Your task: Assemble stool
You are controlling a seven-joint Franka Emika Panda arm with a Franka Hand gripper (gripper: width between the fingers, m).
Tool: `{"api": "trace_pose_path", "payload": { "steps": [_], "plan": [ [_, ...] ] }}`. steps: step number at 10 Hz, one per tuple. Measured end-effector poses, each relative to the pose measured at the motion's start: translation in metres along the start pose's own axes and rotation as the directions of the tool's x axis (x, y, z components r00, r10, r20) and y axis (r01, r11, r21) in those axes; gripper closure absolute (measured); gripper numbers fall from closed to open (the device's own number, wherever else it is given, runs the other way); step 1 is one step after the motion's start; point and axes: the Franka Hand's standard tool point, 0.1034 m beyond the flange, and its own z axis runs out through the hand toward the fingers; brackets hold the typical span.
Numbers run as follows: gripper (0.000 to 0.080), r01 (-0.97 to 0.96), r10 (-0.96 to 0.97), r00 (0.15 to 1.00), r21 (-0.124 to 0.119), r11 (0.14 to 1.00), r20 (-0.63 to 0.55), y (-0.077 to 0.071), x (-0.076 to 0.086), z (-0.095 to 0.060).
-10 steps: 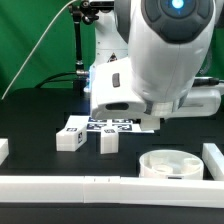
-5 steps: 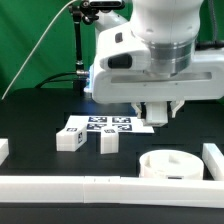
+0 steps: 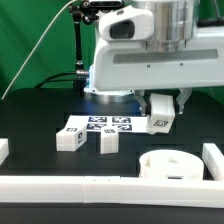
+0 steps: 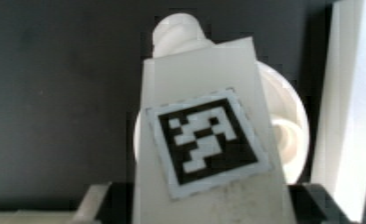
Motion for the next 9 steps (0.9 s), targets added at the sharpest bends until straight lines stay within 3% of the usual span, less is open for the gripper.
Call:
{"api": "trace_pose_path", "payload": {
  "steps": [1,4,6,7,9],
  "plan": [
    [0.0472,-0.004,0.004,0.997,0.0,1.0,-0.072,-0.001,0.01,-0.007],
    [0.0472,-0.004,0.004,0.967,0.001,1.0,-0.253,0.001,0.016,-0.003],
    [0.0472,-0.054,0.071,0.962,0.069,0.996,-0.265,0.003,0.022,-0.014],
    [0.0472,-0.056,0.078,0.95,0.081,0.995,-0.302,0.002,0.027,-0.021],
    [0.0472,-0.044,0.066,0.945,0.076,0.996,-0.32,0.002,0.028,-0.02]
  ]
}}
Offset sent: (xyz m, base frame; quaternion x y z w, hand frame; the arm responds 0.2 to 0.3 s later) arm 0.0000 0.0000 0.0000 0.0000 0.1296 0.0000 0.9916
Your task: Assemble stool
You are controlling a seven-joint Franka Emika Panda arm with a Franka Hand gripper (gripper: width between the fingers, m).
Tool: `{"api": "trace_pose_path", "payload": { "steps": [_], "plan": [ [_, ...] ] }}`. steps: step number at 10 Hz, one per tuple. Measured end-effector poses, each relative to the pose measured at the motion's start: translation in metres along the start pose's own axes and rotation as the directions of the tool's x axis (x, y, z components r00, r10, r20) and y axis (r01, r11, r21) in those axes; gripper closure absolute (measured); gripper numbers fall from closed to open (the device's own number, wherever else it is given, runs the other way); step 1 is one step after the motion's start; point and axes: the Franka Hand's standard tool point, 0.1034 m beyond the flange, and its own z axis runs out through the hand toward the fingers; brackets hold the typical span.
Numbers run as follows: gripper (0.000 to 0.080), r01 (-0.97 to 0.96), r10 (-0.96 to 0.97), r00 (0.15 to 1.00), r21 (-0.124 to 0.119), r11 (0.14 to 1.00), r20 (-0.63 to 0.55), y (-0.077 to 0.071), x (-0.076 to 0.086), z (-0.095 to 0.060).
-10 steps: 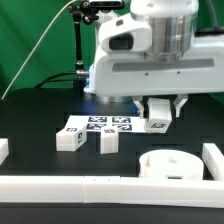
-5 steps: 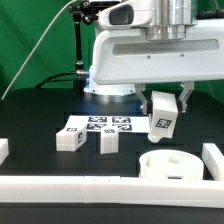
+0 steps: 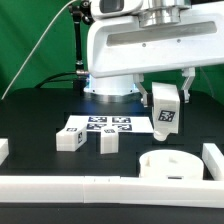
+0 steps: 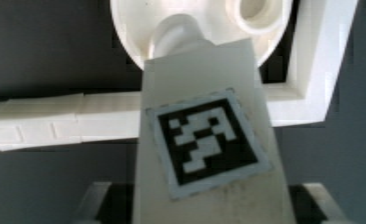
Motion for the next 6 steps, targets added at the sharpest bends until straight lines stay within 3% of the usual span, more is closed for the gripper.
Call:
{"api": "trace_pose_path", "payload": {
  "steps": [3,6],
  "plan": [
    [0.0472,0.0,0.0,1.0,0.0,1.0,0.001,0.0003,-0.0005,0.0009],
    [0.0472,-0.021,0.021,1.0,0.057,0.998,-0.004,-0.0031,0.001,0.0066]
  ]
}}
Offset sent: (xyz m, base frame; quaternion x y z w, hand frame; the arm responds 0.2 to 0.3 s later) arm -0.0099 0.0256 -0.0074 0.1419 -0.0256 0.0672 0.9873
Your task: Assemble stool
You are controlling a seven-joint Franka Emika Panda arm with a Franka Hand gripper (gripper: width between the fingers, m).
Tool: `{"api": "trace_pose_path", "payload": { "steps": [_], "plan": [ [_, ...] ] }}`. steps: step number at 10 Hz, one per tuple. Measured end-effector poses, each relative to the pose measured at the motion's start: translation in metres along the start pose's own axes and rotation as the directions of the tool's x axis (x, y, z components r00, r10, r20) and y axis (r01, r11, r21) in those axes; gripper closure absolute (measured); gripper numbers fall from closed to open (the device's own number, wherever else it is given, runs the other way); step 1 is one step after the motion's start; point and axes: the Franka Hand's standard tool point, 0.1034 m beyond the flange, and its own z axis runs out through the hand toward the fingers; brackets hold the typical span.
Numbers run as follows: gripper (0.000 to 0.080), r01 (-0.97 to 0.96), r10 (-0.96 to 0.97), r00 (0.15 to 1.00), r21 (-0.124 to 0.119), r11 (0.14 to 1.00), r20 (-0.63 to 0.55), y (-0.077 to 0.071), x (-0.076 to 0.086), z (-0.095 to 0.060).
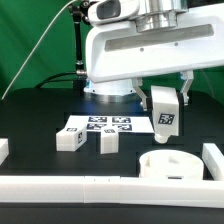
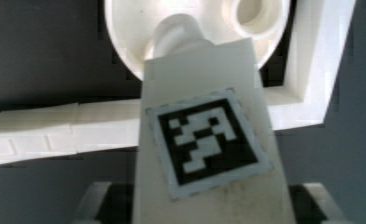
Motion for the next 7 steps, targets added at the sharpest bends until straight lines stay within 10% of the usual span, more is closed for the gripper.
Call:
{"api": "trace_pose_path", "payload": {
  "steps": [7],
  "plan": [
    [0.0472,0.009,-0.03,0.949,-0.067,0.998,-0.313,0.003,0.018,0.002]
  ]
}}
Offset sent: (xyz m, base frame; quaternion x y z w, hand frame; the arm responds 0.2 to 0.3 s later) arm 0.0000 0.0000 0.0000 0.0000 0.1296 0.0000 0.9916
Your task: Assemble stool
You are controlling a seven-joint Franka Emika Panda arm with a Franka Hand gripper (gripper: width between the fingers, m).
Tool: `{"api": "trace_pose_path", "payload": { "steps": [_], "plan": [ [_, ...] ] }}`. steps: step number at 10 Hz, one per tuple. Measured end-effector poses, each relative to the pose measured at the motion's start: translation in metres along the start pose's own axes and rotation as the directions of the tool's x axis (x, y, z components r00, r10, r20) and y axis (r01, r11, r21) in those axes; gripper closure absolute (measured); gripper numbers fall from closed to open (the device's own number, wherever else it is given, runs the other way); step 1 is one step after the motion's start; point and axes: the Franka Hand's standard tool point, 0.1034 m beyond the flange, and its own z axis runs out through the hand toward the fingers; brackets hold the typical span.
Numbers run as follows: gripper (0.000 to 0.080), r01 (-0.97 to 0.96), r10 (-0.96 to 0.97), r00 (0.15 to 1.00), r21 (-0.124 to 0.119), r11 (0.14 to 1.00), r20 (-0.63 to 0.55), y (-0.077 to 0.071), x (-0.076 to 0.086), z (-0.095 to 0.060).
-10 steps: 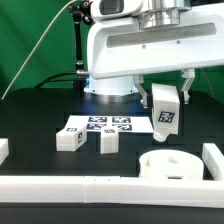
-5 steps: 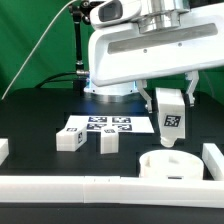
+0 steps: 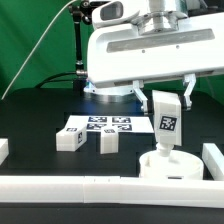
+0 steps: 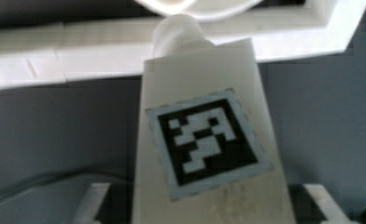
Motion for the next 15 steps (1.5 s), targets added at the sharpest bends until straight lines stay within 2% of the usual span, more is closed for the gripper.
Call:
{"api": "trace_pose_path", "payload": {
  "steps": [4,7,14,15],
  "plan": [
    [0.0472,0.001,-0.001,1.0,-0.003,1.0,-0.025,-0.002,0.0,0.004],
    [0.0472,0.003,-0.004,1.0,-0.012,1.0,-0.027,0.001,-0.012,0.01],
    [0.0472,-0.001,0.0,1.0,-0.014,1.0,-0.023,0.001,-0.015,0.011],
    [0.0472,-0.005,0.005,1.0,-0.015,1.0,-0.023,0.0,-0.021,0.012]
  ]
}}
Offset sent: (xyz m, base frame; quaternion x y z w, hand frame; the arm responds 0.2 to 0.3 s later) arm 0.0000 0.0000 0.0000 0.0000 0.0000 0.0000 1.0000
